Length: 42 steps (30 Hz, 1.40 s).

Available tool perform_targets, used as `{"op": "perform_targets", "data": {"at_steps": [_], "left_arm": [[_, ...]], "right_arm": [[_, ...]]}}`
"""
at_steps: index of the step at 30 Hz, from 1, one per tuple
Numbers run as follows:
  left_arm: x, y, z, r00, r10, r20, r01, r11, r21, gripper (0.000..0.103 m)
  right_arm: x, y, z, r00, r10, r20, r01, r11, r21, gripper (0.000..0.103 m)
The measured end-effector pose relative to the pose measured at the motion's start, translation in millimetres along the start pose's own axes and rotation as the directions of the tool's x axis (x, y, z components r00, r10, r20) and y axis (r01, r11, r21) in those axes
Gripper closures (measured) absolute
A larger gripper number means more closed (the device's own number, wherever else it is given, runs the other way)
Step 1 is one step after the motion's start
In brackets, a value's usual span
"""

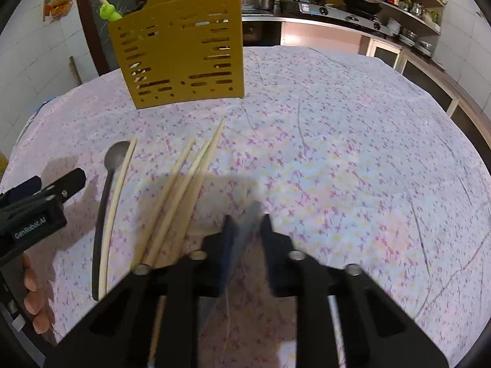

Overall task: Organize utensils
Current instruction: 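Grasp the grey spatula with the right gripper while the left gripper approaches the grey spoon, then close the left gripper on the grey spoon handle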

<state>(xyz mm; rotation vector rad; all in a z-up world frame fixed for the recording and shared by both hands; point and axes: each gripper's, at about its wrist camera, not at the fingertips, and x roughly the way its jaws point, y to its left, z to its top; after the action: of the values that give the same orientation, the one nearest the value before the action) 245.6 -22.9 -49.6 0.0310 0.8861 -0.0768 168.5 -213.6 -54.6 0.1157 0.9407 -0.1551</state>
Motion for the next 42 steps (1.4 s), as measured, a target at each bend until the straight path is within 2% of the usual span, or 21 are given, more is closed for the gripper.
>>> {"op": "perform_targets", "data": {"at_steps": [7, 15, 20, 26, 32, 42], "left_arm": [[17, -8, 1, 0.998, 0.021, -0.052, -0.021, 1.000, 0.014, 0.005], [28, -20, 8, 0.995, 0.063, -0.076, -0.062, 0.998, 0.022, 0.005], [28, -28, 13, 0.995, 0.063, -0.075, -0.062, 0.998, 0.027, 0.005], [21, -28, 15, 0.998, 0.034, -0.061, -0.035, 0.999, -0.014, 0.005], [22, -48, 28, 0.999, 0.022, -0.047, -0.021, 0.999, 0.032, 0.005], [50, -52, 47, 0.985, -0.061, -0.162, 0.059, 0.998, -0.014, 0.008]], "right_arm": [[9, -16, 17, 0.998, 0.058, 0.004, -0.058, 0.998, -0.035, 0.093], [22, -42, 34, 0.999, 0.054, 0.005, -0.054, 0.998, -0.039, 0.093], [24, -43, 34, 0.998, 0.065, 0.017, -0.065, 0.997, -0.046, 0.093], [21, -44, 28, 0.997, 0.072, 0.032, -0.071, 0.996, -0.050, 0.093], [22, -49, 29, 0.995, 0.092, 0.034, -0.091, 0.995, -0.033, 0.093], [24, -51, 30, 0.995, 0.093, 0.035, -0.092, 0.995, -0.025, 0.093]]}}
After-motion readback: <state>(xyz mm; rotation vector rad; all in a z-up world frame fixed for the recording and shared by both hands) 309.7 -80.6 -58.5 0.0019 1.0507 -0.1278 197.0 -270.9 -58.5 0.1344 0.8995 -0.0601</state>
